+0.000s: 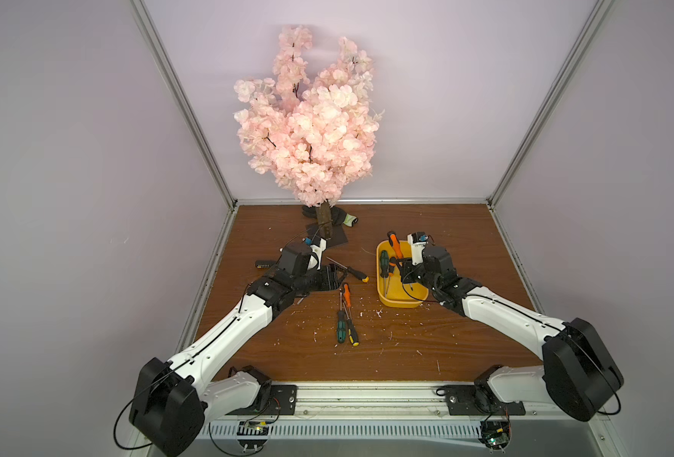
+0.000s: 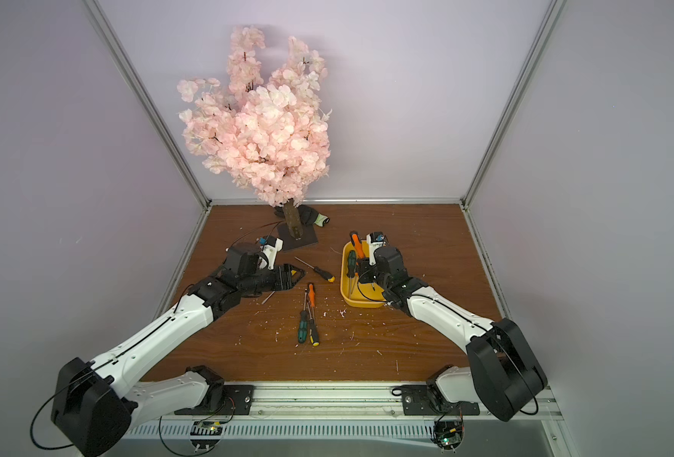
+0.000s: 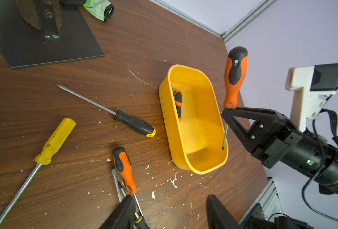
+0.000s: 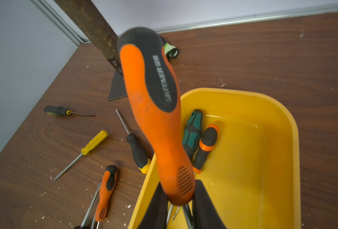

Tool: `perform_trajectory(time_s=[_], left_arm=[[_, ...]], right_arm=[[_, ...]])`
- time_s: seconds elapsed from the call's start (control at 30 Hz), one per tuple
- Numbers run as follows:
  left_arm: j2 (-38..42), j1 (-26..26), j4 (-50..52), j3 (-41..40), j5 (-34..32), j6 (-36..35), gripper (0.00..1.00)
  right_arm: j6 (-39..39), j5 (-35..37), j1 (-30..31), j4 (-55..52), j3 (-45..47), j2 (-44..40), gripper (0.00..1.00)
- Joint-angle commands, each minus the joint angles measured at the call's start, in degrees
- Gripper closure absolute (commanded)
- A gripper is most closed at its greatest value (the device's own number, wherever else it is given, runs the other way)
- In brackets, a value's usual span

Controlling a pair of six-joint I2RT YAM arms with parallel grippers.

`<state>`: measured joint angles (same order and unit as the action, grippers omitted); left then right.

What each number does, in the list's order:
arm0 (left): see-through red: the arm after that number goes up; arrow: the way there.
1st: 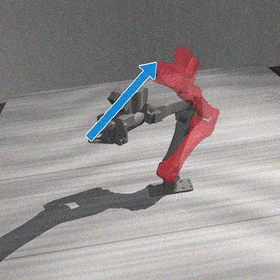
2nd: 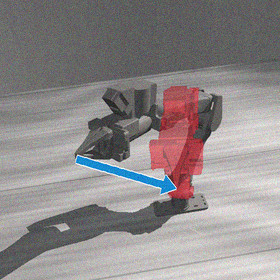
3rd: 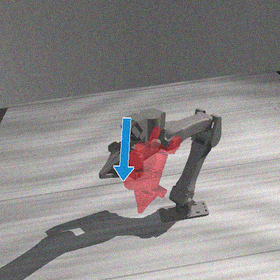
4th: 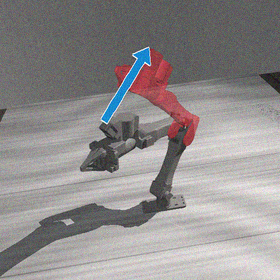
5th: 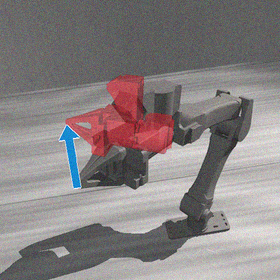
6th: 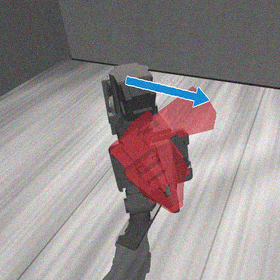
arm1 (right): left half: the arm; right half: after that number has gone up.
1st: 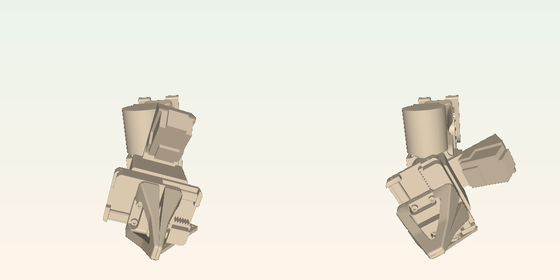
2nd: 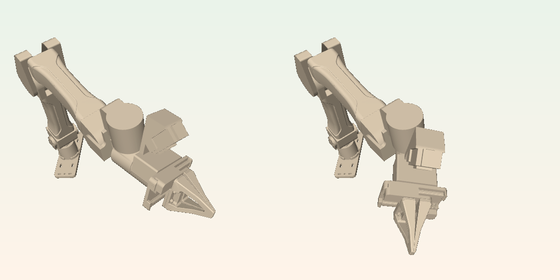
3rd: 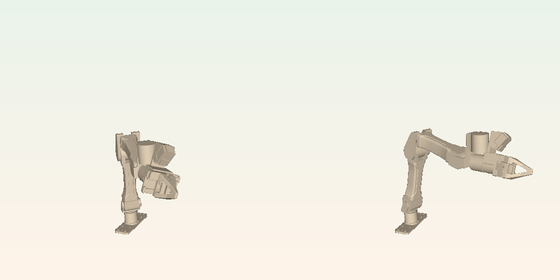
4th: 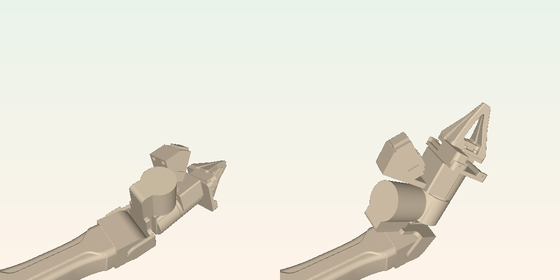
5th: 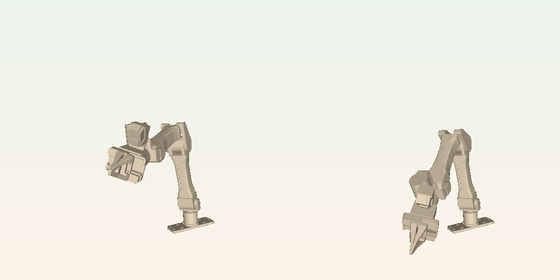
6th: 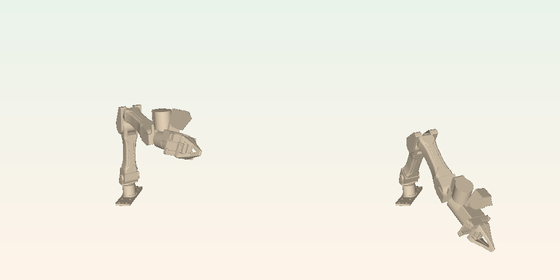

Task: Put the screwdriver on the desktop into the storage box
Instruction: Place the screwdriver in the storage box.

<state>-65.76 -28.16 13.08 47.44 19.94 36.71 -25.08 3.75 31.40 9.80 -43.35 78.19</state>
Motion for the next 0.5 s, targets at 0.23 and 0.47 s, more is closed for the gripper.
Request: perform_trajectory(time_s=[0.23, 0.47], left_arm=[[-1.04, -0.63, -3.58, -3.05, -1.94, 2.05, 0.4], [-2.14, -0.66, -3.94, -3.73, -1.93, 2.05, 0.4]], right_arm=[[-13.45, 5.07, -2.88, 8.54, 1.26, 4.41, 1.0], [-18.39, 4.03, -3.18, 9.37, 0.14, 8.94, 1.0]])
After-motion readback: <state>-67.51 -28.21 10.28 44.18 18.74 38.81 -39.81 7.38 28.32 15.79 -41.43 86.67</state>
